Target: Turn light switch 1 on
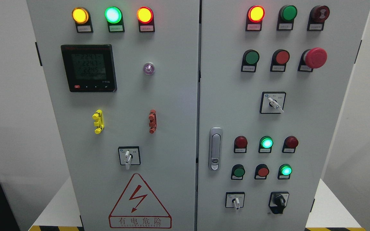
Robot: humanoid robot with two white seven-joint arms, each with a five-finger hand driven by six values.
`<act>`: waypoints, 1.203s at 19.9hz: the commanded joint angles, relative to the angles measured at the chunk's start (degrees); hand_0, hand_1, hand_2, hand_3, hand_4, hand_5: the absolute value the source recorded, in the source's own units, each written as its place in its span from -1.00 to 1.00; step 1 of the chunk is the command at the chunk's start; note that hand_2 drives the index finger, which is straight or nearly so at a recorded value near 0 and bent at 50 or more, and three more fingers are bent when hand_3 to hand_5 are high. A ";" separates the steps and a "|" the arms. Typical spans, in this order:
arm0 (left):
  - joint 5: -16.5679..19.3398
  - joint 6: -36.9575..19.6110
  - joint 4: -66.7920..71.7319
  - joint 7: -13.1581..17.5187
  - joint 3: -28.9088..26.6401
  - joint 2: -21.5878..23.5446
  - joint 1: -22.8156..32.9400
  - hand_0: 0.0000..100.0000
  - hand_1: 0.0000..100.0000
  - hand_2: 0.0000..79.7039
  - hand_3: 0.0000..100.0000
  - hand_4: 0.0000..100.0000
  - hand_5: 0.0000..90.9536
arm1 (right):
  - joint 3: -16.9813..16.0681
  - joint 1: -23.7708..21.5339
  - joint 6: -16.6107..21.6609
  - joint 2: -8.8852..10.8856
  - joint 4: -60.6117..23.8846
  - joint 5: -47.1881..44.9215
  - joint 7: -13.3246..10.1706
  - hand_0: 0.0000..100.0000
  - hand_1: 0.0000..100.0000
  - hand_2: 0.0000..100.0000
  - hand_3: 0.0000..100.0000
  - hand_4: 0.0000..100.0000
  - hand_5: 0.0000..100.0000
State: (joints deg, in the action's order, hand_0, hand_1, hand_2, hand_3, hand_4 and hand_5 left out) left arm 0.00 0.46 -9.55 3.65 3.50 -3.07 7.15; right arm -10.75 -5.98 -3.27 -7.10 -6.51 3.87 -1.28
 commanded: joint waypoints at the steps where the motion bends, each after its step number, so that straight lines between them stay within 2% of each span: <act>1: -1.23 -0.11 -0.03 0.04 0.01 0.25 -0.21 -0.49 -1.00 -1.00 -1.00 -1.00 -1.00 | 0.03 0.00 0.02 -0.02 0.00 0.00 0.05 -1.00 -1.00 -1.00 -1.00 -1.00 -1.00; 9: -1.58 -0.29 -1.61 -0.48 -0.60 0.69 -0.03 -0.49 -1.00 -1.00 -1.00 -1.00 -1.00 | 0.03 0.00 0.02 -0.02 0.00 0.00 0.05 -1.00 -1.00 -1.00 -1.00 -1.00 -1.00; 11: -1.58 -0.29 -6.94 -1.45 -0.69 0.95 1.10 -0.49 -1.00 -1.00 -1.00 -1.00 -1.00 | 0.03 0.00 0.02 -0.02 0.00 0.00 0.05 -1.00 -1.00 -1.00 -1.00 -1.00 -1.00; 13: -1.23 -0.20 -14.41 -1.81 -1.48 1.31 4.78 -0.49 -1.00 -1.00 -1.00 -1.00 -1.00 | 0.03 0.00 0.02 -0.02 0.00 0.00 0.05 -1.00 -1.00 -1.00 -1.00 -1.00 -1.00; 17: 0.43 -0.29 -29.36 -2.68 -5.43 1.40 9.19 -0.49 -1.00 -1.00 -1.00 -1.00 -1.00 | 0.03 0.00 0.02 -0.02 0.00 0.00 -0.04 -1.00 -1.00 -1.00 -1.00 -1.00 -1.00; 19: 3.06 -2.12 -34.47 -2.60 -8.50 1.57 9.72 -0.48 -1.00 -1.00 -1.00 -0.89 -1.00 | -0.06 0.00 0.02 0.07 0.00 0.00 0.05 -1.00 -1.00 -1.00 -1.00 -1.00 -1.00; 20: 4.12 -4.66 -35.97 -2.60 -9.64 1.57 9.72 -0.47 -1.00 -1.00 -0.86 -0.66 -1.00 | 0.03 0.00 0.02 -0.02 0.00 0.00 0.05 -1.00 -1.00 -1.00 -1.00 -1.00 -1.00; 21: 4.91 -7.03 -36.85 -2.77 -10.44 1.57 9.72 -0.45 -1.00 -1.00 -0.76 -0.54 -1.00 | 0.03 0.00 0.02 -0.02 0.00 0.00 0.05 -1.00 -1.00 -1.00 -1.00 -1.00 -1.00; 23: 5.53 -10.73 -39.57 -2.77 -11.06 1.57 9.72 -0.42 -1.00 -1.00 -0.61 -0.40 -1.00 | -0.06 0.00 0.02 -0.02 0.00 0.00 0.05 -1.00 -1.00 -1.00 -1.00 -1.00 -1.00; 24: 5.45 -13.01 -41.59 -2.69 -12.19 1.57 9.72 -0.40 -1.00 -0.92 -0.53 -0.32 -1.00 | -0.06 0.00 0.02 -0.02 0.00 0.00 0.05 -1.00 -1.00 -1.00 -1.00 -1.00 -1.00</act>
State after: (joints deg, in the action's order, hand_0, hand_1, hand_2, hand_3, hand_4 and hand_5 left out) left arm 3.15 -7.54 -31.60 0.96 -1.76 -0.87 15.35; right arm -10.75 -5.98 -3.27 -7.10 -6.50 3.87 -1.28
